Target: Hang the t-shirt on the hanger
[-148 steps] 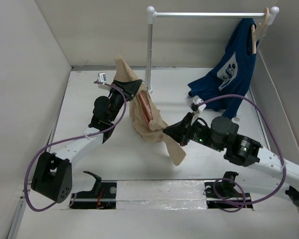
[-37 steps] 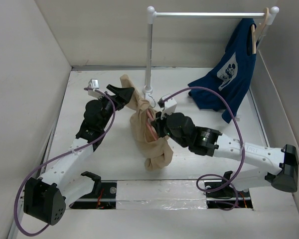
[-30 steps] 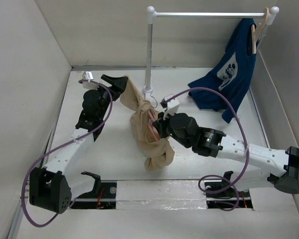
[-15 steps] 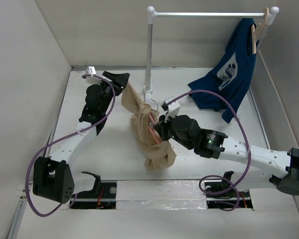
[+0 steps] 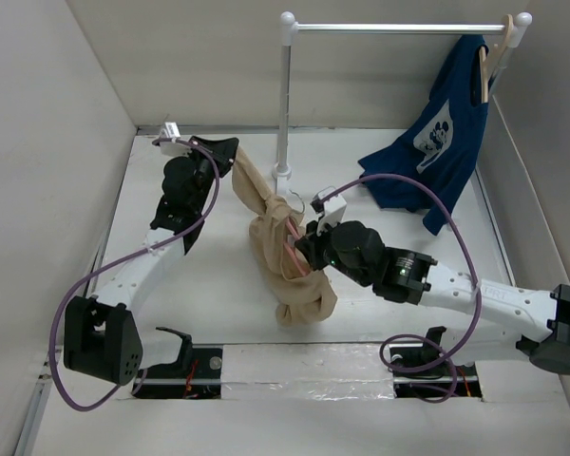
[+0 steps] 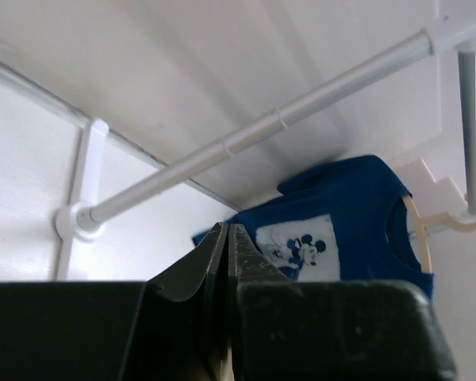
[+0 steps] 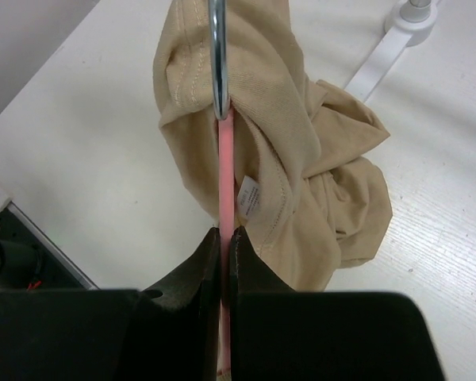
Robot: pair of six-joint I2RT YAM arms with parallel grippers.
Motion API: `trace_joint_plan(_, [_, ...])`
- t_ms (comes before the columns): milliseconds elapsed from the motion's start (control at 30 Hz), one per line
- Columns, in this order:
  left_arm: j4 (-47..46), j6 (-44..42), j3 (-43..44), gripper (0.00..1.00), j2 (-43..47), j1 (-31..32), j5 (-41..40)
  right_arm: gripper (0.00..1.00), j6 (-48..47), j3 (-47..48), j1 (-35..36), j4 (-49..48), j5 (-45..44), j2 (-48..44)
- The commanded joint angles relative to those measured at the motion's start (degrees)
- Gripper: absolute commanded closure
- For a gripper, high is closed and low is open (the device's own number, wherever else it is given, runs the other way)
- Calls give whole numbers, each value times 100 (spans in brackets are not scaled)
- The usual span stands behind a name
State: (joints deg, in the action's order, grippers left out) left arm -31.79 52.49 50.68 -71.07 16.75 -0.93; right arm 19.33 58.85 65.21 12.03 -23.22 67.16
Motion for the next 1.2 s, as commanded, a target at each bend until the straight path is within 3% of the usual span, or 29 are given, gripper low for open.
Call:
trace_joint_plan(0, [-73, -476, 758, 100, -195, -145, -461, 100, 18, -49, -26, -325, 195, -378])
trace_joint_plan(267, [788, -1284, 2418, 100, -1146, -287, -882, 100, 79, -49, -26, 79, 468, -940])
trace_joint_plan(667, [1588, -2049, 3781, 100, -1638, -577, -1137, 100, -105, 908, 325, 1186, 494, -1363])
trace_joint_plan(900, [1720, -2147, 3950, 100, -1577, -577, -1059, 100, -456, 2261, 326, 1890, 626, -1328])
trace_joint_plan(1033, [1728, -2173, 3906, 100, -1454, -454, -1050, 100, -807, 3525, 326, 2312, 319, -977])
trace_joint_plan(1167, [1668, -1954, 3522, 100, -1173, -357, -866, 100, -1168, 5676, 326, 3285, -234, -134])
